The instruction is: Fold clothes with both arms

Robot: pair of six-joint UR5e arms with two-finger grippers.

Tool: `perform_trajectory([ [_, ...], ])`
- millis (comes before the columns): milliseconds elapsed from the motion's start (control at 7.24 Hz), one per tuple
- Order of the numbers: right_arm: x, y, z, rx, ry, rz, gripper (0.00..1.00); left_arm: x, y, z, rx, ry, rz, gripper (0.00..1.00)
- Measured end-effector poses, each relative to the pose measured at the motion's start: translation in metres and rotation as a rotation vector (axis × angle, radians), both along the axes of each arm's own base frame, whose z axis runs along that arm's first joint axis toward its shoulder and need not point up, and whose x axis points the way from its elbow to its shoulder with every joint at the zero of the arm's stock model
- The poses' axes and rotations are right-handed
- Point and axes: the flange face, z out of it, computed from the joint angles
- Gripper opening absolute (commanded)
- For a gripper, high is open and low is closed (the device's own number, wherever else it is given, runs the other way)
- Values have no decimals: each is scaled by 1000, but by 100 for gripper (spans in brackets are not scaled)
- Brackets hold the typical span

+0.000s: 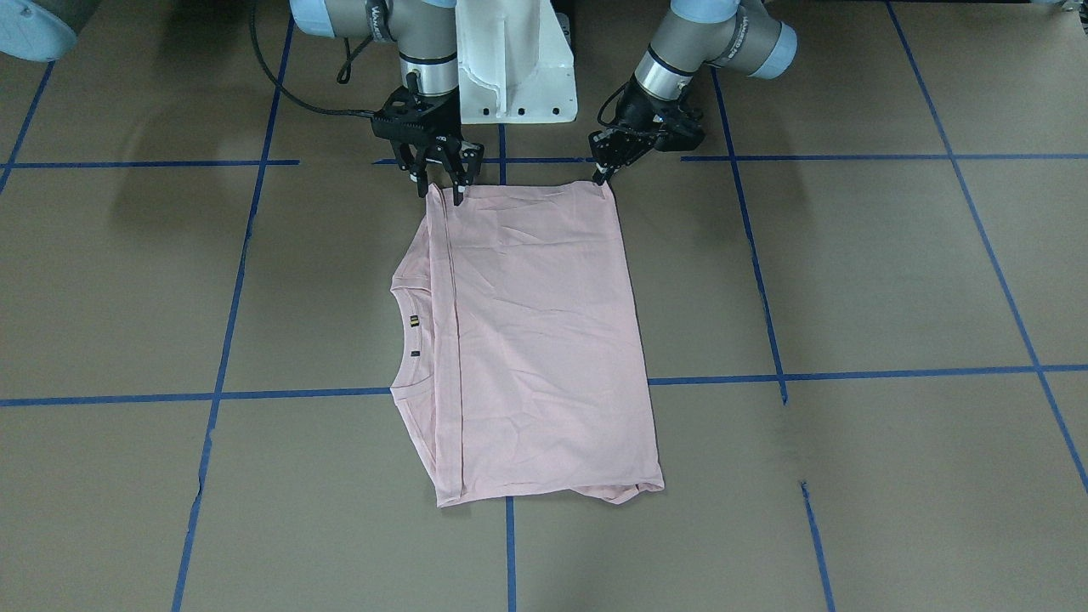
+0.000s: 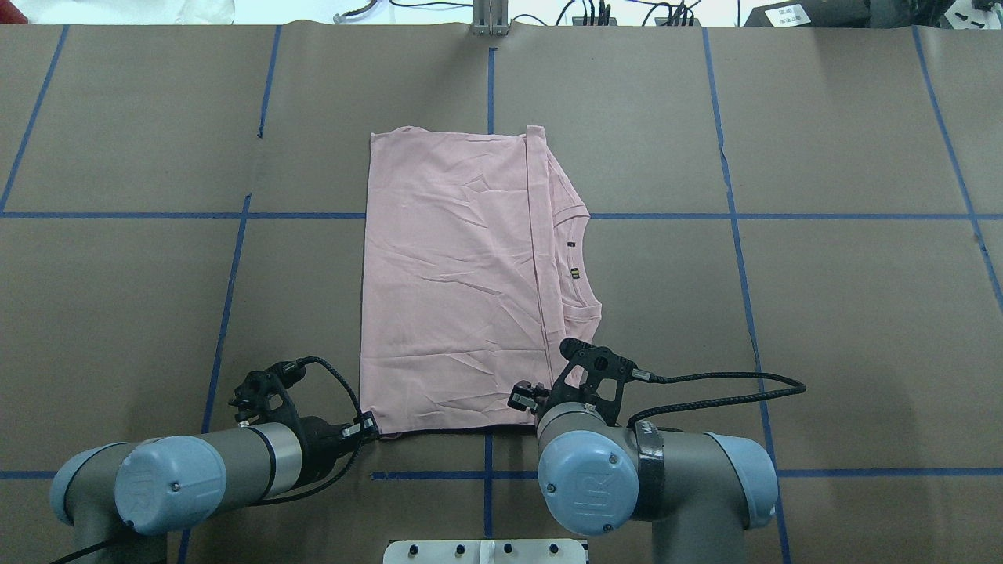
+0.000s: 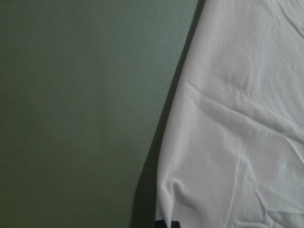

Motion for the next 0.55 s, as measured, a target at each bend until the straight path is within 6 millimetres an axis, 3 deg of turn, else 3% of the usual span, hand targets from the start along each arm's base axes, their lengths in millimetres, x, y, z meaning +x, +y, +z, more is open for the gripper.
perform_trajectory([
  [552, -13, 13, 1, -3, 13, -21, 66, 0, 0, 0, 0, -1, 0, 0],
])
